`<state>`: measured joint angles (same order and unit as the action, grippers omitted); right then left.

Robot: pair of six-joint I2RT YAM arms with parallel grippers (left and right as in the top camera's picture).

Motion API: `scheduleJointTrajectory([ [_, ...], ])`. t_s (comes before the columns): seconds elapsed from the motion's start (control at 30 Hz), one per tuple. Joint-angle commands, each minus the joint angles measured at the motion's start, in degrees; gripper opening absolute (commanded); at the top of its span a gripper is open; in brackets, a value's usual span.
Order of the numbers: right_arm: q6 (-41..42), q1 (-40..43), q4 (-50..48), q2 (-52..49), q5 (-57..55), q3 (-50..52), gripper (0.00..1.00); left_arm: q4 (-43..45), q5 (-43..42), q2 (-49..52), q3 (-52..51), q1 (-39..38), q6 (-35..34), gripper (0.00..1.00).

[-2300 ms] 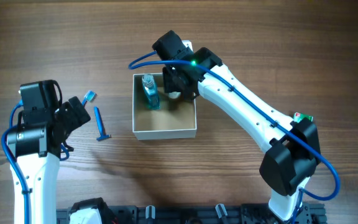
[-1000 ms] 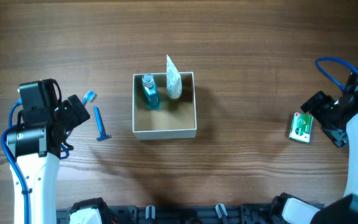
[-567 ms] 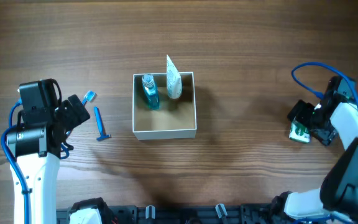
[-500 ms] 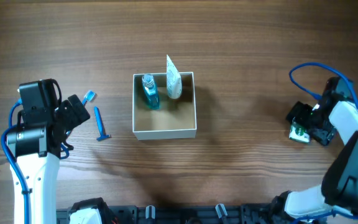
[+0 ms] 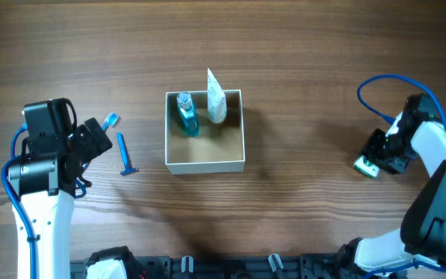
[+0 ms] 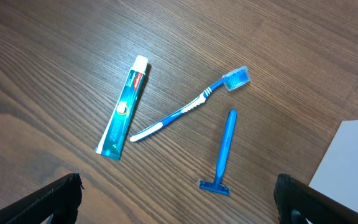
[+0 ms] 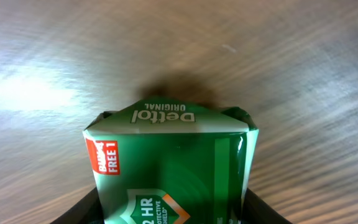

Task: Pack container
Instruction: 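Lower the soap box into the box and open the right gripper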

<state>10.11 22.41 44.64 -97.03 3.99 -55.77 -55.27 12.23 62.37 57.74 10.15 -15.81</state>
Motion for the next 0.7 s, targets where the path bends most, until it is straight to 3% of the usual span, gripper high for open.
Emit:
scheduleJointTrajectory([
  [0.0, -7.6, -7.4, 2.8, 9.2, 4.9, -9.4, 0.35, 0.2, 1.3, 0.3, 1.0, 0.3, -0.5, 1.00],
  [0.1, -16.0, -19.8, 5.2, 16.2, 6.3, -14.6, 0.27, 0.2, 1.3, 0.3, 1.0, 0.3, -0.5, 1.00],
  [0.13, -19.6, -27.8, 5.3, 19.3, 6.3, -15.3, 0.24, 0.2, 1.3, 0.3, 1.0, 0.3, -0.5, 1.00],
  [0.37, -29.8, -57.8, 5.5, 20.9, 6.0, -15.1, 0.24, 0.2, 1.3, 0.3, 1.0, 0.3, -0.5, 1.00],
  [0.47, -31.1, -62.8, 3.3, 16.9, 2.0, -15.1, 0.27, 0.2, 1.3, 0.3, 1.0, 0.3, -0.5, 1.00],
  [0.67, -32.4, -64.2, -7.1, 5.8, 0.3, -15.1, 0.29, 0.2, 1.3, 0.3, 1.0, 0.3, -0.5, 1.00],
])
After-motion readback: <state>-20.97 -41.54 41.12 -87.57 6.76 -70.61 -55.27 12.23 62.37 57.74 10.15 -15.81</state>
